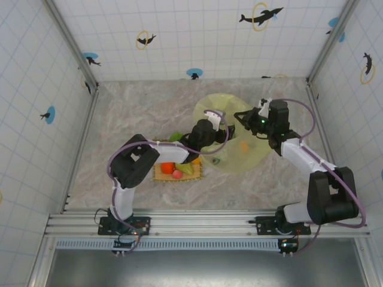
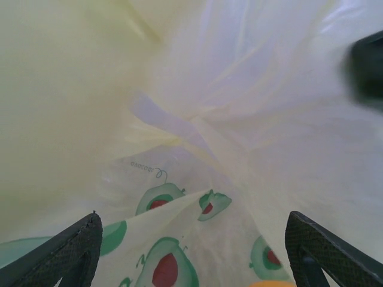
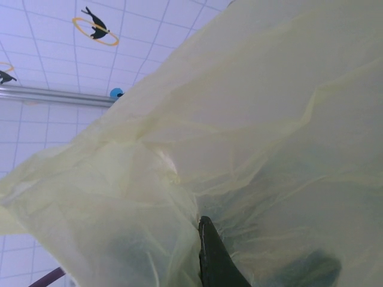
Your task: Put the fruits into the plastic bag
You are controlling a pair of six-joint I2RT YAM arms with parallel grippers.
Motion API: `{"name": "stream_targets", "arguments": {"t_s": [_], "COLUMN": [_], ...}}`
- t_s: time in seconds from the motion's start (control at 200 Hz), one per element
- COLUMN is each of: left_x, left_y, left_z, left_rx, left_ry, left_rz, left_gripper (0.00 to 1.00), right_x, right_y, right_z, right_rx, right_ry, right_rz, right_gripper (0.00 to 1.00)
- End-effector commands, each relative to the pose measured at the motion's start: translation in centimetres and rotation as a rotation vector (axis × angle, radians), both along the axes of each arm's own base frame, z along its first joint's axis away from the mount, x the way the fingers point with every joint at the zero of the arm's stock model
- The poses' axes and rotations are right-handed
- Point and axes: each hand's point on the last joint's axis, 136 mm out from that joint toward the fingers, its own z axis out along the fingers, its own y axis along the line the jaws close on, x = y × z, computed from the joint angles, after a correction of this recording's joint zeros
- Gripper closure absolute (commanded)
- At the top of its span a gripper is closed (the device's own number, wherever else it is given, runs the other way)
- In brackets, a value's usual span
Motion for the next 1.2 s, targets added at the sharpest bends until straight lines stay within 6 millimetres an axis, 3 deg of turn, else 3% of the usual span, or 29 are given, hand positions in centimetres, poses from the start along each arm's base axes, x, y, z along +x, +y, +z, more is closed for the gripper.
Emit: {"name": "stream_targets", "arguments": {"t_s": [0.0,0.135,0.305,0.325,0.56,0.726,0.891,1.086,1.196], "left_x": [-2.6,-5.4,-7.3,-7.7,-9.4,-11.4,-11.7,-8.3,-6.6], "left_y": [-0.4,0.2,1.8,2.3,4.5,6.4,11.6,21.4,24.3], "left_z": [4.0,4.9,6.4,5.5,5.5,5.8,4.3,0.5,-0.4], "left_rx": [-0.034,-0.034,-0.028,-0.010,0.044,0.041,0.082,0.255,0.299], "left_ry": [-0.025,0.017,0.034,0.051,0.100,0.148,0.187,0.295,0.341], "left_rz": [-0.121,-0.218,-0.248,-0.250,-0.253,-0.315,-0.181,0.257,0.342], "left_gripper": [0.19,0.20,0.20,0.20,0.19,0.19,0.18,0.17,0.16], "right_x": [0.3,1.1,2.0,2.1,2.3,2.2,2.1,2.2,2.3], "right_y": [-1.5,-2.8,-4.0,-4.1,-5.5,-5.4,-4.9,-4.5,-4.2], "right_z": [0.6,-0.2,-0.9,-1.0,-2.1,-2.8,-3.4,-3.7,-3.7], "right_rx": [-0.025,-0.067,-0.207,-0.231,-0.478,-0.484,-0.468,-0.468,-0.472], "right_ry": [-0.045,-0.045,-0.070,-0.076,-0.122,-0.118,-0.114,-0.125,-0.132], "right_rz": [-0.045,-0.082,-0.086,-0.084,-0.028,-0.027,-0.022,-0.015,-0.007], "right_gripper": [1.00,1.00,1.00,1.00,1.00,1.00,1.00,1.00,1.00]}}
